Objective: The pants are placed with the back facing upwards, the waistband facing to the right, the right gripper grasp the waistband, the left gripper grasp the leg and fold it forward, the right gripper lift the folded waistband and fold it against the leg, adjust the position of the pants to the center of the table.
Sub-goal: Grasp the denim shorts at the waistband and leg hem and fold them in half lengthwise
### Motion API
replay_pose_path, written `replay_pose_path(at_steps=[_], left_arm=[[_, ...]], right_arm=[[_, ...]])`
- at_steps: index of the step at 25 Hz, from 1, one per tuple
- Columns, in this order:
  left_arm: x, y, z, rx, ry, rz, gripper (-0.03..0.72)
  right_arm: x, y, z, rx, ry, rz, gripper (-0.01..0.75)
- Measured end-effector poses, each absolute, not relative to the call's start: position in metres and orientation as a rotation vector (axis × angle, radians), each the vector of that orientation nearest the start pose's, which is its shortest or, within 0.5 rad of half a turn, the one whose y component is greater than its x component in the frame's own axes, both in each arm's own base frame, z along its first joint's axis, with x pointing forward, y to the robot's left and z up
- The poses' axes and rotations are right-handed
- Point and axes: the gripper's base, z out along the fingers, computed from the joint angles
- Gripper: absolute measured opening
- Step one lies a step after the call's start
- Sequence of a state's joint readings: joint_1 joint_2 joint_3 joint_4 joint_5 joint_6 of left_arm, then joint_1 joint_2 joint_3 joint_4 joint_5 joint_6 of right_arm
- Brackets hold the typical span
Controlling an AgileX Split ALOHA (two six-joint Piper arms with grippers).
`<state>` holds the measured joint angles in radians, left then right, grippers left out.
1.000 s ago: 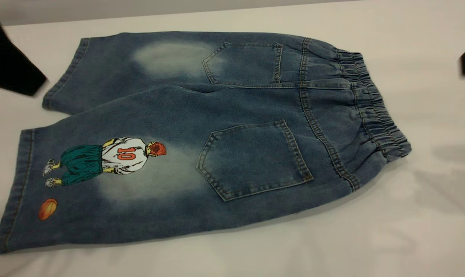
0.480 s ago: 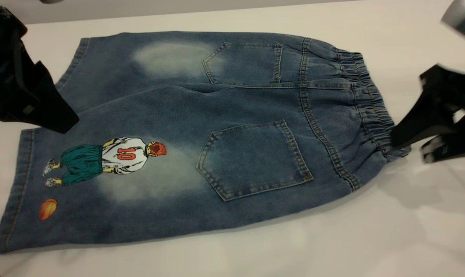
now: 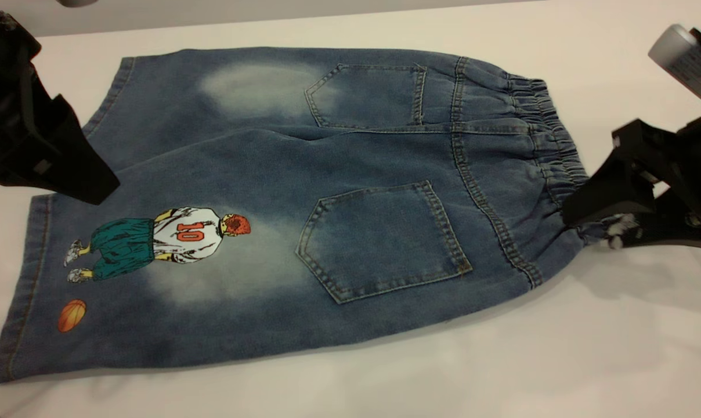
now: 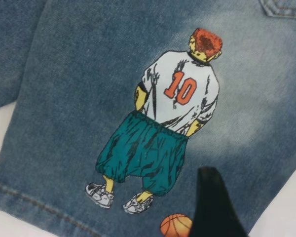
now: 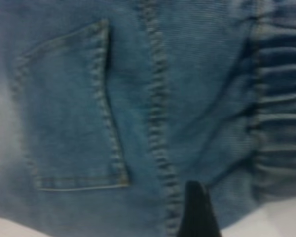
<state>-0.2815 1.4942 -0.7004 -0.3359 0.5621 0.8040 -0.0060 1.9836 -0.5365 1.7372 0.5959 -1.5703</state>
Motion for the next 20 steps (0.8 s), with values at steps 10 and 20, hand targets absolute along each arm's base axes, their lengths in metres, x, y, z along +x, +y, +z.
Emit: replay_pose_path(at_steps=[10,20], left_arm=[[0.236,-0.086,0.177,1.107,2.559,-0.204,0.393],[0.236,-0.086,0.177,1.110,2.563,-0.208,0.393]], right_arm=[[0.246,0.048,0.053,0.142,2.763,0.859,0.540],[0.259,0.045,0.045,0.154,2.770,0.809,0.542]])
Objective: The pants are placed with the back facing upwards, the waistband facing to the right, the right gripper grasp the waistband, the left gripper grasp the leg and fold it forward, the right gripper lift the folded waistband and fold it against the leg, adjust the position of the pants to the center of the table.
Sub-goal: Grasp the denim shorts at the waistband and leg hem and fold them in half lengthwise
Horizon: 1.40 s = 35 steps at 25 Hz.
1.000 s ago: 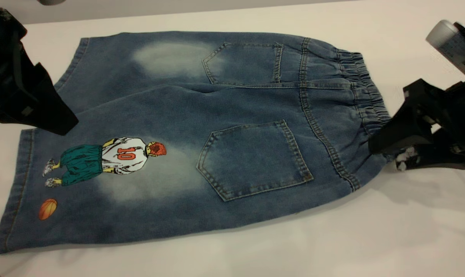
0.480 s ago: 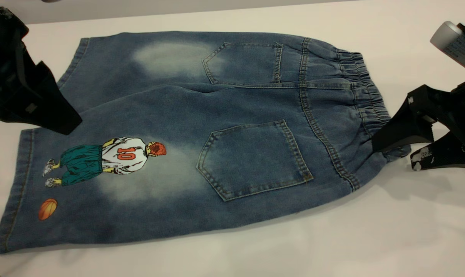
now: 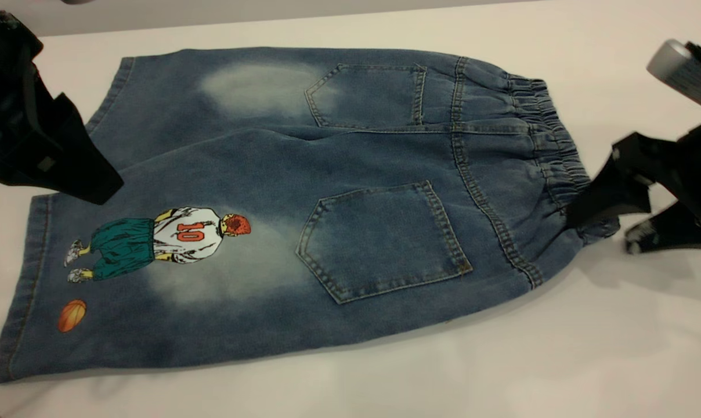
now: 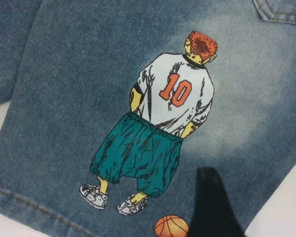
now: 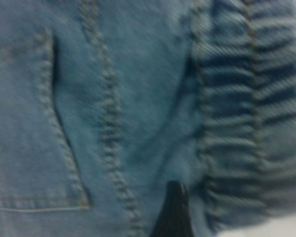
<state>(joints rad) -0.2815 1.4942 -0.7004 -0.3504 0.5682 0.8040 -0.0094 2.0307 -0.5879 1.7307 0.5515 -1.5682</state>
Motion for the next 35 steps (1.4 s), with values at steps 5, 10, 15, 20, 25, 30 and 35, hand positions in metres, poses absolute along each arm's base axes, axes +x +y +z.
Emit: replay_pose_path(at_steps=[5,10,15,20,25,30,35], left_arm=[[0.235,-0.086,0.177,1.111,2.565,-0.210,0.393],[0.235,-0.086,0.177,1.112,2.566,-0.211,0.393],[0.235,-0.086,0.176,1.121,2.569,-0.214,0.393],[0.229,-0.084,0.172,1.151,2.603,-0.227,0.393],[0.211,-0.078,0.155,1.263,2.633,-0.207,0.393],[0.188,-0.066,0.135,1.409,2.677,-0.149,0.393],[0.170,-0.051,0.118,1.549,2.638,-0.007,0.393]], right_arm=[[0.268,0.048,0.040,0.133,2.754,0.870,0.542],[0.266,0.051,0.031,0.153,2.766,0.932,0.539],[0.266,0.052,0.028,0.159,2.769,0.952,0.508],[0.266,0.050,0.026,0.165,2.785,0.916,0.405],[0.265,0.048,0.023,0.169,2.804,0.878,0.213],[0.265,0.047,0.023,0.168,2.810,0.868,0.042],[0.265,0.048,0.024,0.186,2.797,0.888,0.035]])
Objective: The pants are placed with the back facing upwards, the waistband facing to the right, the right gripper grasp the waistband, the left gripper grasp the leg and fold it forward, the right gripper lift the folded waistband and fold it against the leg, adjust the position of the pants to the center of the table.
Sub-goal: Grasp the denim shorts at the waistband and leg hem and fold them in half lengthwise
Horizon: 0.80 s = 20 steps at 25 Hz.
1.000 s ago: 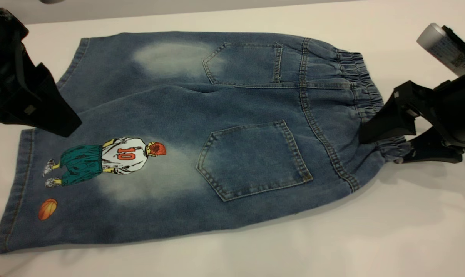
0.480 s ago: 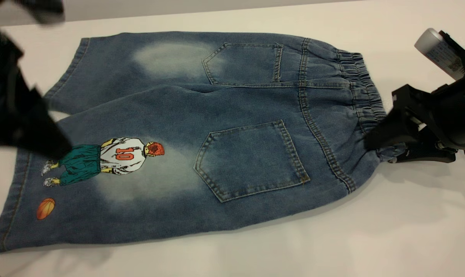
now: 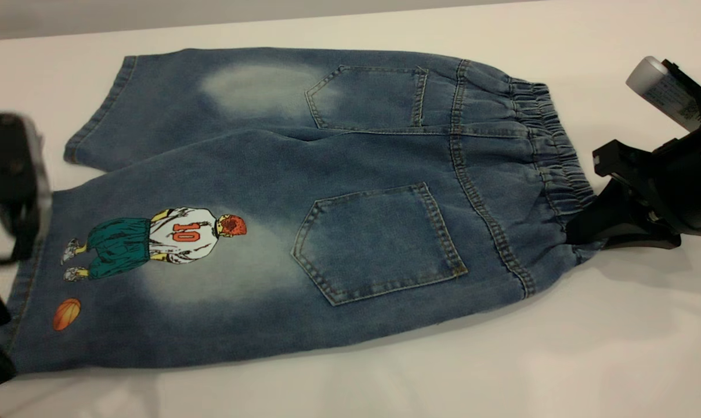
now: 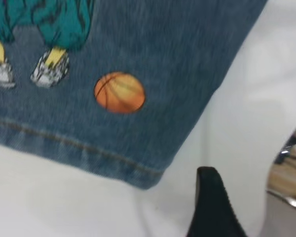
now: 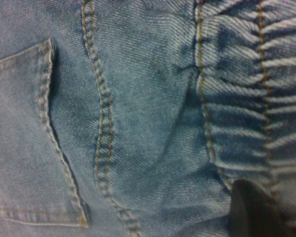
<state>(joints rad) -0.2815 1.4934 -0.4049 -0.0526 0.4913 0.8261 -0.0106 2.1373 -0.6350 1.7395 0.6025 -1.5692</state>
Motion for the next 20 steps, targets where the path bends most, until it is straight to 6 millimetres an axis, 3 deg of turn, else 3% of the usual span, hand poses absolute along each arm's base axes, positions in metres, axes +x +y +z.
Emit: replay_pose_path(at_steps=[9,14,20], left_arm=[[0.153,-0.040,0.101,1.670,2.490,0.135,0.393],[0.152,-0.036,0.099,1.631,2.496,0.180,0.393],[0.157,-0.017,0.100,1.518,2.567,0.269,0.393]], right_arm=[[0.266,0.054,0.028,0.177,2.754,0.998,0.035],[0.266,0.055,0.029,0.174,2.746,1.017,0.035],[0.266,0.056,0.030,0.172,2.738,1.033,0.035]])
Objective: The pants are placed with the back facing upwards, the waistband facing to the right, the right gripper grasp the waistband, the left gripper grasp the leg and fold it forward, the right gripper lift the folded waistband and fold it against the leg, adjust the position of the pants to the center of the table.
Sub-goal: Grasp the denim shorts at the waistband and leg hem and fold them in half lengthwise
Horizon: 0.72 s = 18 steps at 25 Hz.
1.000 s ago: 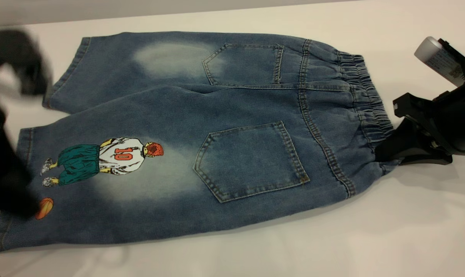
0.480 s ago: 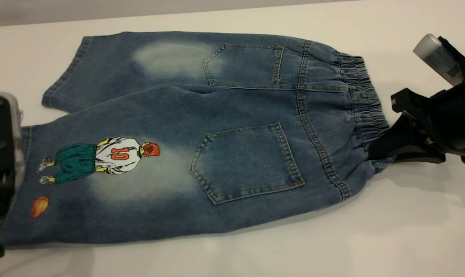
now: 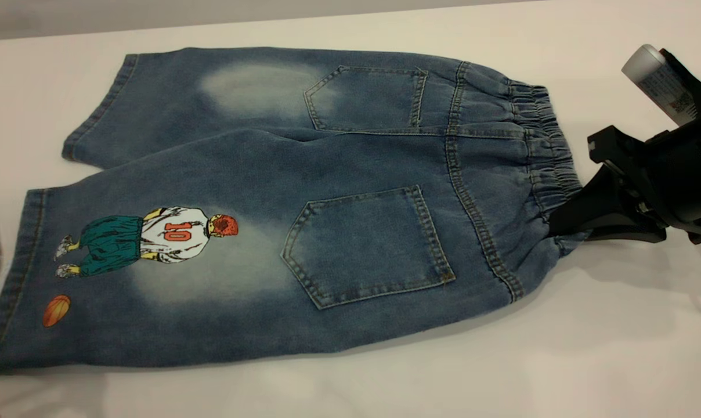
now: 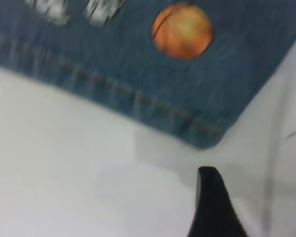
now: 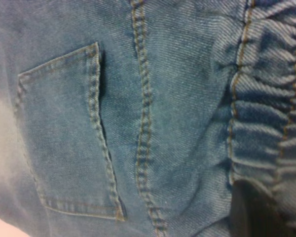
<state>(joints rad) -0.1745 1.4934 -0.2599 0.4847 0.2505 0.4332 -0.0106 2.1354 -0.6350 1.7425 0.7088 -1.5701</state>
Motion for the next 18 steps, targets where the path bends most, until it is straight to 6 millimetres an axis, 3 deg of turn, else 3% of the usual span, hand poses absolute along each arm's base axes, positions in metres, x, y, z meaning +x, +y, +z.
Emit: replay_pose_path(at_steps=[5,18], left_arm=[[0.164,-0.014,0.096,1.553,2.490,0.277,0.393],[0.166,-0.022,0.061,1.722,2.460,0.123,0.393]], right_arm=[[0.266,0.056,0.030,0.172,2.737,1.034,0.035],[0.267,0.056,0.030,0.173,2.736,1.035,0.035]])
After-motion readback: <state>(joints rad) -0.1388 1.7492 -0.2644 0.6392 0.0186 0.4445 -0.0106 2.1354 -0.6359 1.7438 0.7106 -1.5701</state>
